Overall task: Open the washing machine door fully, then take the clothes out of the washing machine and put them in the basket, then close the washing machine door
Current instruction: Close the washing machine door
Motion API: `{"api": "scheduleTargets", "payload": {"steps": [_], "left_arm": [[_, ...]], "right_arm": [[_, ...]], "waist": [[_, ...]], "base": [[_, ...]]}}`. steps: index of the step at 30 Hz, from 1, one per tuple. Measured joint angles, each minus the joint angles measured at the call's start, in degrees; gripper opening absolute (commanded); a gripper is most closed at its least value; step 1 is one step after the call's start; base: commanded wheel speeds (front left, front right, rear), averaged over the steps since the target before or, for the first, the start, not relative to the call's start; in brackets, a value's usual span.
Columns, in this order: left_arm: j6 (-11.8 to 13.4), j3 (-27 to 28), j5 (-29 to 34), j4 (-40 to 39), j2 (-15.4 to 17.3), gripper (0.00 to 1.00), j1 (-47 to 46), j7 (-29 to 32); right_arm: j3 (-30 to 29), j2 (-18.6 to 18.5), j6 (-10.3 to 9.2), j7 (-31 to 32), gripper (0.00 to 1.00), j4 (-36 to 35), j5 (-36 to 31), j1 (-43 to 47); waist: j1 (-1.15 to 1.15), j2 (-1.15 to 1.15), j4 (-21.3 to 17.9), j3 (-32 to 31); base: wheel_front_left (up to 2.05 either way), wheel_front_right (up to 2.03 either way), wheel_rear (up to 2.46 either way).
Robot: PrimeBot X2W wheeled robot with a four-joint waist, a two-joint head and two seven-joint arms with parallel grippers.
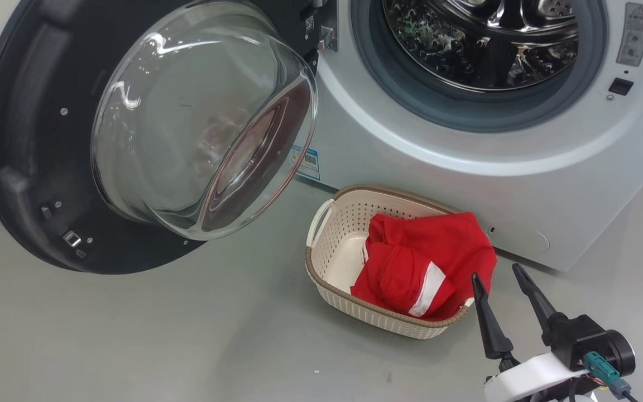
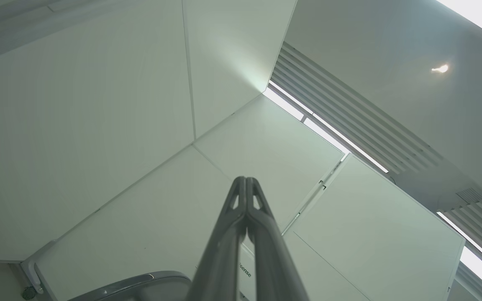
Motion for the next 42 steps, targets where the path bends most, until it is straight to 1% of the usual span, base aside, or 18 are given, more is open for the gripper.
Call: {"api": "scheduleTargets", "payload": {"steps": [2,7,9,13,16,20,28,32,42], "left_arm": [[1.3,1.1,-1.9,4.0,2.1,0.00,-0.7,1.8],[4.4,4.6,-6.9,12.2,5.9,0.00,-2.3,5.6],[5.8,4.5,-8.8,15.3,7.2,0.00,-2.8,7.9],[8.3,2.2,-10.1,20.8,9.6,0.00,-3.2,12.9],[9.5,1.2,-11.3,24.0,10.4,0.00,-3.4,15.8],[10.1,-1.3,-12.1,27.9,12.5,0.00,-3.4,19.7],[10.2,-5.7,-12.2,31.9,13.5,0.00,-3.4,26.1],[10.2,-7.6,-12.0,33.2,14.4,0.00,-3.7,28.2],[10.2,-9.0,-11.5,36.7,14.5,0.00,-6.6,29.3]], "right_arm": [[0.1,-0.2,0.01,0.0,1.00,0.0,-0.1,0.0],[0.4,-0.5,0.35,0.0,1.00,0.0,-0.2,-0.2],[0.4,-0.7,0.36,0.0,1.00,0.0,-0.2,-0.4],[0.1,-1.1,0.36,0.0,1.00,-0.1,-0.2,-0.6],[0.3,-1.2,0.44,0.0,1.00,-0.1,-0.2,-0.8],[0.4,-1.6,0.82,0.0,1.00,-0.1,-0.2,-1.5],[0.3,-1.9,0.83,0.0,1.00,-0.1,-0.2,-1.6],[0.3,-2.0,0.85,0.0,1.00,0.0,-0.2,-1.8],[0.3,-2.5,1.01,0.0,1.00,0.0,-0.2,-2.4]], "waist": [[0.00,0.00,-0.1,0.3],[0.00,0.00,-0.6,0.9],[0.00,0.00,-0.8,1.2],[0.00,0.00,-1.0,1.9],[0.00,0.00,-1.1,2.5],[0.00,0.00,-1.5,3.0],[0.00,0.00,-1.8,3.6],[0.00,0.00,-1.9,3.9],[0.00,0.00,-1.9,4.5]], "base": [[0.00,0.00,0.00],[0.00,0.00,0.00],[0.00,0.00,0.00],[0.00,0.00,0.00],[0.00,0.00,0.00],[0.00,0.00,0.00],[0.00,0.00,0.00],[0.00,0.00,0.00],[0.00,0.00,0.00]]}}
